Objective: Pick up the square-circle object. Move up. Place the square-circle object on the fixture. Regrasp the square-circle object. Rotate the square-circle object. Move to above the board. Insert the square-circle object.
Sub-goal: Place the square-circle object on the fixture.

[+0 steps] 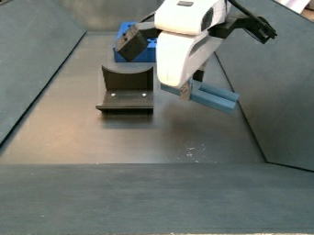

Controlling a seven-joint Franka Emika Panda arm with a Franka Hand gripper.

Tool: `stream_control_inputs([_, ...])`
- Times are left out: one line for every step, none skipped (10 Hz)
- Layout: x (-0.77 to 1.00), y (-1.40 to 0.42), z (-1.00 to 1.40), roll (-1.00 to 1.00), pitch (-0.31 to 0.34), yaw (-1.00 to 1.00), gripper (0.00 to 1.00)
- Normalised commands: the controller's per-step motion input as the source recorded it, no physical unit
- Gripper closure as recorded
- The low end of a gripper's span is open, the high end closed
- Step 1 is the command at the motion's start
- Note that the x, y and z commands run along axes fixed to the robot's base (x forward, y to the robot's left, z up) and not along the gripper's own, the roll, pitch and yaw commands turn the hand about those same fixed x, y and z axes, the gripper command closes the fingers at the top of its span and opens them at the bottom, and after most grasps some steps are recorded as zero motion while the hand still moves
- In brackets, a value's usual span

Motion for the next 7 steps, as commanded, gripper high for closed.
stream_control_inputs([0.0, 0.0, 1.0, 0.0, 0.015, 0.0, 1.0])
stream_control_inputs([-0.01, 0.0, 1.0, 0.0, 0.02, 0.0, 1.0])
stream_control_inputs([-0.01, 0.0, 1.0, 0.01, 0.026, 0.0, 1.0])
stream_control_inputs([-0.02, 0.0, 1.0, 0.02, 0.029, -0.01, 1.0])
stream_control_inputs([-0.02, 0.01, 1.0, 0.03, 0.033, -0.01, 1.0])
stream_control_inputs([-0.02, 0.01, 1.0, 0.03, 0.036, -0.01, 1.0])
stream_control_inputs([-0.02, 0.01, 0.87, 0.04, 0.048, -0.01, 1.0])
